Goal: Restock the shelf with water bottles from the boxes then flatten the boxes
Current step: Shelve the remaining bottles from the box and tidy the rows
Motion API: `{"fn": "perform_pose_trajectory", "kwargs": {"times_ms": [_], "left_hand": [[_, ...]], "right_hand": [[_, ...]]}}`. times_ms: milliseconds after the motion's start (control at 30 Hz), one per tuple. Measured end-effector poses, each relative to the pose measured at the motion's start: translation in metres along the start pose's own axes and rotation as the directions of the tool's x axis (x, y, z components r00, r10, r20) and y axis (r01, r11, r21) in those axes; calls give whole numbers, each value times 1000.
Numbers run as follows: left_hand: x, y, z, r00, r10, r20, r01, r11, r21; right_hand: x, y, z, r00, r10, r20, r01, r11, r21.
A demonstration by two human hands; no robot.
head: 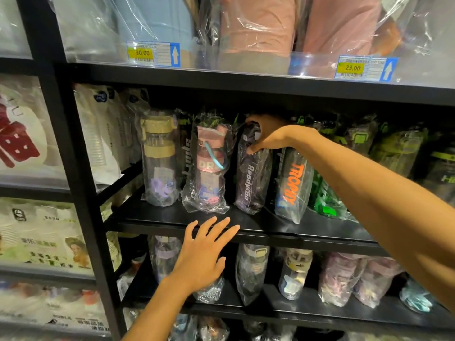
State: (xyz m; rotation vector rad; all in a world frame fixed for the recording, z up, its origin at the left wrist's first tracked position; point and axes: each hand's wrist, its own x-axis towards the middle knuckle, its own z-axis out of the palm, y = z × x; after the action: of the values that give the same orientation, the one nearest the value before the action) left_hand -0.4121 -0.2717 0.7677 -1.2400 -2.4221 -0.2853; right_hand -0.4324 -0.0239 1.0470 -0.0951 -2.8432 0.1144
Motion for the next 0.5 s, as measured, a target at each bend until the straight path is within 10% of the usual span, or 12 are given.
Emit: {"fn": "perform_pose_trajectory", "kwargs": {"times_ms": [500], "left_hand": [[0,1,0,1000,-21,20,22,999,-32]], "right_hand": [[-62,40,-41,988,-139,-71,123,973,-194]]}}
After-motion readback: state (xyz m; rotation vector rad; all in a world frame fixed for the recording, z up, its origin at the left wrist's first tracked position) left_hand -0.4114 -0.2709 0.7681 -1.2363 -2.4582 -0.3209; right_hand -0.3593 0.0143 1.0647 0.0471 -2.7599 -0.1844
